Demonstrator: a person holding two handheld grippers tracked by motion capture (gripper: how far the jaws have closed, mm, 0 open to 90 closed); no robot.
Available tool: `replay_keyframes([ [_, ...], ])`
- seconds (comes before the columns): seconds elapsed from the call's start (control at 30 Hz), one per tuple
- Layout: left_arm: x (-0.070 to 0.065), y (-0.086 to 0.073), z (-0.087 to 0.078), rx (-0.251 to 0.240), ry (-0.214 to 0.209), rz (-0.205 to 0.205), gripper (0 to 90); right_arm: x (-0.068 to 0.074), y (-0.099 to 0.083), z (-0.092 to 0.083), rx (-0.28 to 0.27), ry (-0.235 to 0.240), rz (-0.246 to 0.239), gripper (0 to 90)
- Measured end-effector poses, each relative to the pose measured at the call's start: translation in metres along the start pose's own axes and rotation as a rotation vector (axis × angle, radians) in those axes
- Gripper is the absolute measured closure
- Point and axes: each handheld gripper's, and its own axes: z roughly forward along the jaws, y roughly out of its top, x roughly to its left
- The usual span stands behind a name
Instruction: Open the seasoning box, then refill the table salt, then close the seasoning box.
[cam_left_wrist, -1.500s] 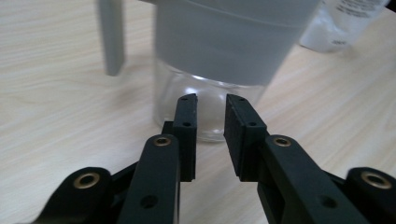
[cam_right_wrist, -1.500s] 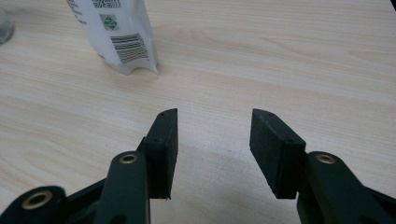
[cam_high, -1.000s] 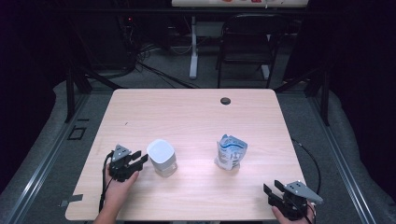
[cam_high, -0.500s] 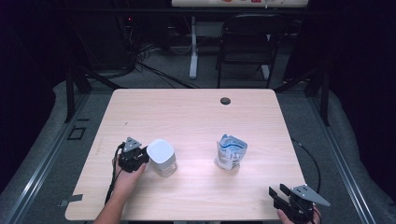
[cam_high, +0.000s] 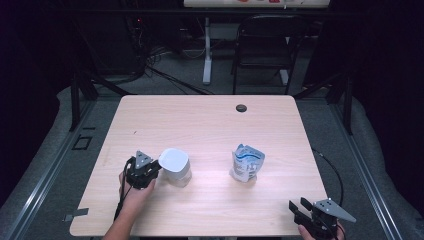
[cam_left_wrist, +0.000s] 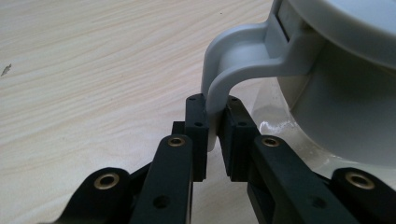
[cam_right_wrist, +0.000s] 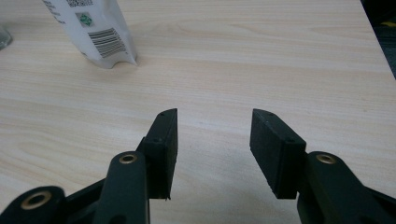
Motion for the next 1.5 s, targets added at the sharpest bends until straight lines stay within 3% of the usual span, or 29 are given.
replay_keyframes([
  [0.53, -0.022, -0.011, -0.020, 0.027, 0.024, -0.011, 83.4, -0.001, 0.003, -0.003, -0.016, 0.003, 0.001, 52.1],
  [0.83, -0.037, -0.017, -0.029, 0.038, 0.065, -0.053, 83.6, 0.003, 0.005, -0.001, -0.020, 0.011, -0.016, 52.0],
  [1.07, -0.050, -0.021, -0.036, 0.036, 0.043, -0.033, 83.7, 0.006, 0.005, 0.000, -0.018, 0.018, -0.020, 52.0],
  [1.27, -0.058, -0.024, -0.040, 0.037, 0.042, -0.043, 83.5, 0.007, 0.005, 0.001, -0.019, 0.019, -0.020, 52.0],
  [1.5, -0.063, -0.027, -0.047, 0.036, -0.018, -0.046, 81.7, 0.008, 0.006, 0.001, -0.018, 0.017, -0.024, 52.0],
])
